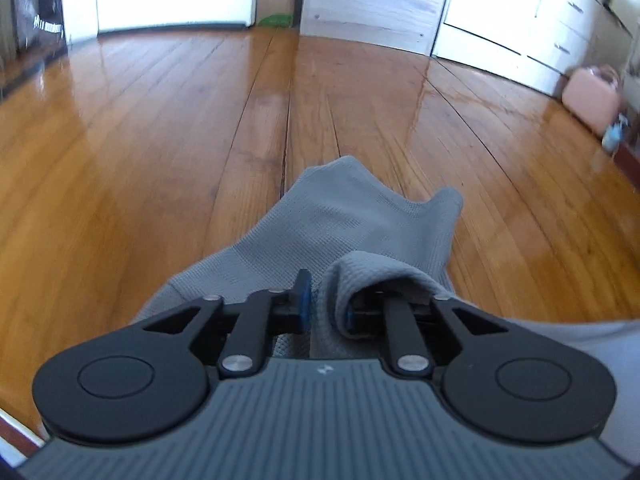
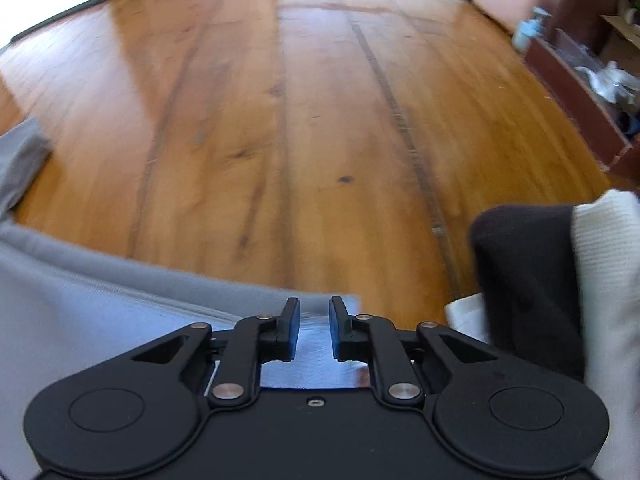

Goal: Fold clothes

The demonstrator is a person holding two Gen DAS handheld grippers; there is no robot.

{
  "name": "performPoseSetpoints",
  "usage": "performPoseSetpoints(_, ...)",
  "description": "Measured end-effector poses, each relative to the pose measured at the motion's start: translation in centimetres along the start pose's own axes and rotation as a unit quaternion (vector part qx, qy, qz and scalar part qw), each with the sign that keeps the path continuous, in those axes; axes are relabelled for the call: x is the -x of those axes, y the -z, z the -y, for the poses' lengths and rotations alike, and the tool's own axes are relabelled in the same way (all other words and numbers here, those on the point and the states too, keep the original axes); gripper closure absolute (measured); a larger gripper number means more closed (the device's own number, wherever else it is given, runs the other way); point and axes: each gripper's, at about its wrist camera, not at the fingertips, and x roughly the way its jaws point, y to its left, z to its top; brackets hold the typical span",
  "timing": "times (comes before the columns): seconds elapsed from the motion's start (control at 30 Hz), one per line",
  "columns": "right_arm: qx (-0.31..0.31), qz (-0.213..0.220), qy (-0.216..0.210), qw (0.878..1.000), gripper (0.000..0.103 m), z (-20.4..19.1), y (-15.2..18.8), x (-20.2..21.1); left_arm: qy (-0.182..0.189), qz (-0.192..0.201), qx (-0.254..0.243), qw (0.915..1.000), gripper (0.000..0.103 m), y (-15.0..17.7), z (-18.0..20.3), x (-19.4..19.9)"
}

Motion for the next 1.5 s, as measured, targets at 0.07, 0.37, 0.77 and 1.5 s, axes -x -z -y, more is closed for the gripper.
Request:
performPoseSetpoints(0.07, -0.022, 0.002, -0.001, 1.0, 0.084, 1.1, 0.0, 0.0, 0.003, -0.002, 0.001, 1.0, 0.082, -0.2, -0.1, -0.4)
performPoseSetpoints(0.37, 0.056, 0.061, -0.068, 0.994, 0.069, -3.5, 0.4, 0.9, 0.075, -0.038, 0.106, 0.9908, 0.067, -0.8, -4.3, -0.5)
performPoseSetpoints(0.77, 0.299, 0.099, -0.176, 0.932, 0.061, -19.4, -0.9, 1.3, 0.144, -0.079, 0.144, 0.9758, 0.063, -0.6, -8.4, -0.3)
performPoseSetpoints(1.5, 0.027, -0.001, -0.277, 0.96, 0.031, -28.3, -11.1, -6.4, -0.019, -0.106, 0.01, 0.9942, 0.049, 1.0, -12.9, -2.4)
